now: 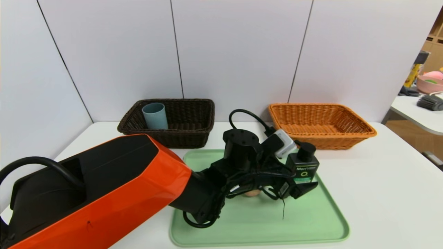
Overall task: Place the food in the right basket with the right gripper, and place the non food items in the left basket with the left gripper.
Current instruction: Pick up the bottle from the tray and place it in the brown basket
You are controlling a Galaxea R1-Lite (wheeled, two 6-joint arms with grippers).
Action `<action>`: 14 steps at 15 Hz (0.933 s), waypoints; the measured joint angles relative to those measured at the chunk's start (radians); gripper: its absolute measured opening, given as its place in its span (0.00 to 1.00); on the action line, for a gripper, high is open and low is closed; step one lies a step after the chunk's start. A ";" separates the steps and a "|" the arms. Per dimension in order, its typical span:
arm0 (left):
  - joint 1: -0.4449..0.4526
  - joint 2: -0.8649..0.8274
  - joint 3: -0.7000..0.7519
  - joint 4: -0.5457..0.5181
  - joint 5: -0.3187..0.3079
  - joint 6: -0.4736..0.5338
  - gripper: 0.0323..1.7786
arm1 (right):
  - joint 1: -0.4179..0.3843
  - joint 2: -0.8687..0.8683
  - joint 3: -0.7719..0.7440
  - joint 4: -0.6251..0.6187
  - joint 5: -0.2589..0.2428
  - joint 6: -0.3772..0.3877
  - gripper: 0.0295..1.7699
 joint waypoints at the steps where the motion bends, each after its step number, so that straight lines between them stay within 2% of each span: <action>1: -0.002 0.000 0.000 0.001 0.000 0.000 0.95 | 0.000 0.000 0.000 0.000 0.000 0.000 0.96; 14: -0.025 0.050 -0.083 0.028 0.001 0.000 0.95 | 0.001 0.000 0.000 0.000 0.000 0.000 0.96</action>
